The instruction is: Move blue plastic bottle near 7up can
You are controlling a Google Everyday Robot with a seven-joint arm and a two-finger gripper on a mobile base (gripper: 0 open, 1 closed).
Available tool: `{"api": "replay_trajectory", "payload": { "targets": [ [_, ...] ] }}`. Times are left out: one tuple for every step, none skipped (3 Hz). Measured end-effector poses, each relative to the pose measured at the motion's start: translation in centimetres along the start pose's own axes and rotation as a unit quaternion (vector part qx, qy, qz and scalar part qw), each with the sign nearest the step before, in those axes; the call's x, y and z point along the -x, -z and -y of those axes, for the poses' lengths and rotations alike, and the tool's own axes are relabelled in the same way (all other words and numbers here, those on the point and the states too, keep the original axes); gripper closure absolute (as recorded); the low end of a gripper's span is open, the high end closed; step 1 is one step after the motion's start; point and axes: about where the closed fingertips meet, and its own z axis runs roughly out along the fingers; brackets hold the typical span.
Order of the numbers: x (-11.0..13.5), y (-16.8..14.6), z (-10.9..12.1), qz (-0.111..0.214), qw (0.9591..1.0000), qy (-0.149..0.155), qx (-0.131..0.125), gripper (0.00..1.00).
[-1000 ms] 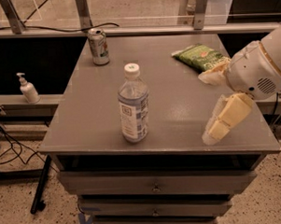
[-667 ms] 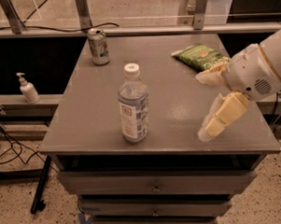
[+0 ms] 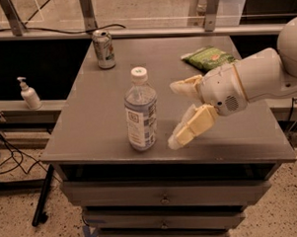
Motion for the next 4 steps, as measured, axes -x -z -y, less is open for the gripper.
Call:
{"api": "replay_trajectory", "payload": {
  "targets": [
    [2.0,-3.7,-0.7,0.057,0.9979,0.025,0.02,0.0],
    [3.8,-6.3,-1.0,0.107,0.9928,0.036,0.041,0.16],
    [5.2,-8.1,-1.1,0.147,0.9867,0.037,0.058,0.4],
    [5.7,-8.2,-0.6,0.169,0.9835,0.033,0.056,0.63]
  ]
}}
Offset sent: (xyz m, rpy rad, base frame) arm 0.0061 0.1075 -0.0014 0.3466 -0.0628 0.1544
